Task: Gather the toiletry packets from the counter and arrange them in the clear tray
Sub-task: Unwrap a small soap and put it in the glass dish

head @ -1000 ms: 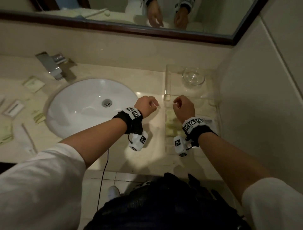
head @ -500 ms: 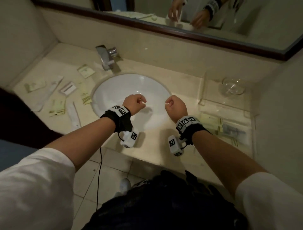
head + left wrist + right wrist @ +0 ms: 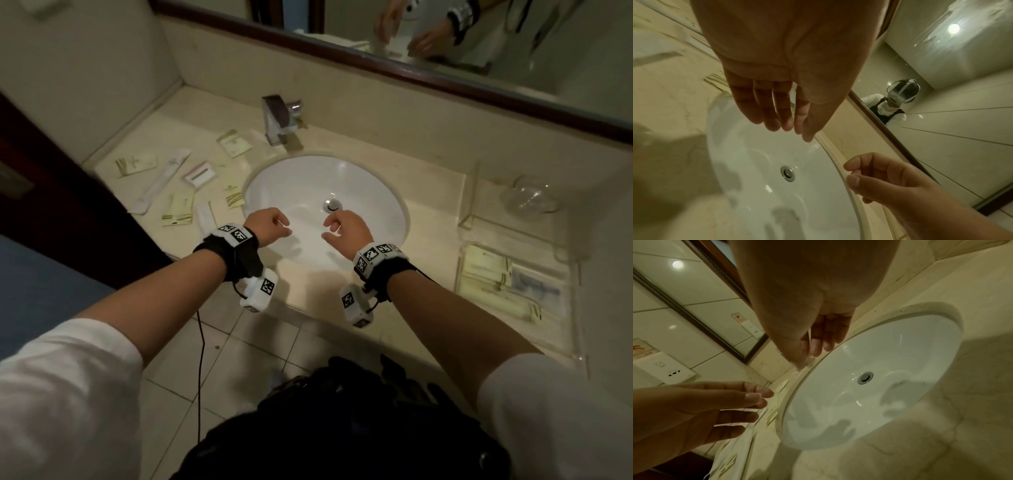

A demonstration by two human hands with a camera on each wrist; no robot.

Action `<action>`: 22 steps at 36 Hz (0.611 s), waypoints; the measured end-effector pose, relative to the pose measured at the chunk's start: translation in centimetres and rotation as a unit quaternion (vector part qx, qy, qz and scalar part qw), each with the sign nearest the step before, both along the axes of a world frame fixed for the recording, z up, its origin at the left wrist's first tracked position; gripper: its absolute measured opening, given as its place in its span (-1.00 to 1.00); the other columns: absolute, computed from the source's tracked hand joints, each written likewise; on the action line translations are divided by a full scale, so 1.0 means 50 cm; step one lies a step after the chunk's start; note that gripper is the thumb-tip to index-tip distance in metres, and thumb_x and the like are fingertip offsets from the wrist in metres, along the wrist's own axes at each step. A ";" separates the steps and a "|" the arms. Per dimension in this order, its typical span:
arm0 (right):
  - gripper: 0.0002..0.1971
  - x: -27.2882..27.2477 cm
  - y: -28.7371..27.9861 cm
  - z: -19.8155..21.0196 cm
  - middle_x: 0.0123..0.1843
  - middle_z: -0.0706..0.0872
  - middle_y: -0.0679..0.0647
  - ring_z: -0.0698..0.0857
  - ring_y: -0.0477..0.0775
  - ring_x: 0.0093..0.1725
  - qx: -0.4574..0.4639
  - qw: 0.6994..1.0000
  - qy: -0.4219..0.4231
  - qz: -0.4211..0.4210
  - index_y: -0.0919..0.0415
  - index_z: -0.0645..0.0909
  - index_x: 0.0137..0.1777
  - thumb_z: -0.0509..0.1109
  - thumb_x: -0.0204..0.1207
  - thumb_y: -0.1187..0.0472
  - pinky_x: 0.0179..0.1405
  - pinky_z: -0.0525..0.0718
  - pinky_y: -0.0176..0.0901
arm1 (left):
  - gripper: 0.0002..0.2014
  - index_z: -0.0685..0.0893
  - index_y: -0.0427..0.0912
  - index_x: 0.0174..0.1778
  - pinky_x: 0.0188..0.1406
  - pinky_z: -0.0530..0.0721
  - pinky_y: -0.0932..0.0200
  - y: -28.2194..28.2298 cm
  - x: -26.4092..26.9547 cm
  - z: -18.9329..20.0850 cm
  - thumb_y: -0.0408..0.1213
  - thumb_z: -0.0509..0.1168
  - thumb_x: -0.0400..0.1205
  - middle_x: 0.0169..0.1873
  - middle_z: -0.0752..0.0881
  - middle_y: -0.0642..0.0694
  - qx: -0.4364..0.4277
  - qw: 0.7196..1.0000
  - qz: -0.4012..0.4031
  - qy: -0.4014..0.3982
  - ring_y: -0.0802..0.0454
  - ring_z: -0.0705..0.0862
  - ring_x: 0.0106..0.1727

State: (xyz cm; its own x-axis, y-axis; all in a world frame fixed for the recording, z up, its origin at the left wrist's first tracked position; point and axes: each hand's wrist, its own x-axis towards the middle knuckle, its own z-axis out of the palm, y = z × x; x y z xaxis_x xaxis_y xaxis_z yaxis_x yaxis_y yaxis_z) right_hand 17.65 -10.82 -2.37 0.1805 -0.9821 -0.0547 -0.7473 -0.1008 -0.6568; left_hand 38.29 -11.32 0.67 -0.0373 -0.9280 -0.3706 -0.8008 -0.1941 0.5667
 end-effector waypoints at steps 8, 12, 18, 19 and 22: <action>-0.72 0.071 0.020 -0.020 -0.07 0.57 0.00 0.54 0.00 -0.09 0.062 0.996 0.034 0.046 0.16 0.65 0.11 0.52 0.43 0.13 0.05 0.60 -0.07 | -0.67 0.64 -0.14 0.17 0.02 0.52 0.17 0.027 0.083 -0.028 -0.13 0.43 0.53 0.14 0.69 -0.14 0.055 0.998 0.003 -0.004 -0.08 0.64 0.14; -0.68 0.104 0.029 -0.040 -0.04 0.56 -0.03 0.53 -0.02 -0.05 0.100 0.992 0.054 0.059 0.11 0.64 0.14 0.53 0.41 0.10 0.07 0.59 -0.08 | -0.74 0.63 -0.14 0.08 0.01 0.55 0.15 0.042 0.119 -0.047 -0.18 0.45 0.52 0.12 0.69 -0.15 0.087 0.996 0.005 0.009 -0.01 0.61 0.01; -0.64 0.154 0.033 -0.061 -0.02 0.55 -0.07 0.51 -0.05 -0.03 0.134 0.984 0.090 0.079 0.00 0.60 0.15 0.54 0.38 0.03 0.01 0.53 -0.15 | -0.64 0.64 -0.18 0.16 0.13 0.53 0.14 0.056 0.167 -0.064 -0.22 0.49 0.47 0.14 0.67 -0.14 0.080 0.997 0.017 0.000 -0.10 0.62 0.21; -0.64 0.163 0.032 -0.062 -0.01 0.55 -0.07 0.50 -0.06 -0.02 0.136 0.983 0.095 0.081 0.00 0.60 0.16 0.53 0.38 0.02 0.02 0.53 -0.15 | -0.63 0.64 -0.17 0.17 0.13 0.53 0.14 0.058 0.174 -0.065 -0.22 0.50 0.46 0.16 0.67 -0.14 0.079 0.997 0.018 -0.001 -0.10 0.61 0.22; -0.63 0.189 0.030 -0.062 0.00 0.55 -0.05 0.50 -0.02 0.01 0.142 0.979 0.111 0.092 0.01 0.59 0.18 0.53 0.39 0.03 0.07 0.54 -0.11 | -0.59 0.65 -0.15 0.19 0.11 0.51 0.15 0.059 0.193 -0.070 -0.22 0.52 0.44 0.18 0.66 -0.14 0.075 0.997 0.022 -0.002 -0.09 0.61 0.21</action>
State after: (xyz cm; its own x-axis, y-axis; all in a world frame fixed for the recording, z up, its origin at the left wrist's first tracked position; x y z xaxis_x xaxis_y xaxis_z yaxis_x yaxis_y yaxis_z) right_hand 27.08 -9.34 -5.48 0.3061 -0.8730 -0.3796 -0.8609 -0.0837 -0.5018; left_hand 47.96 -8.36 -2.85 0.0051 -0.8633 -0.5046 -0.7920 -0.3116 0.5251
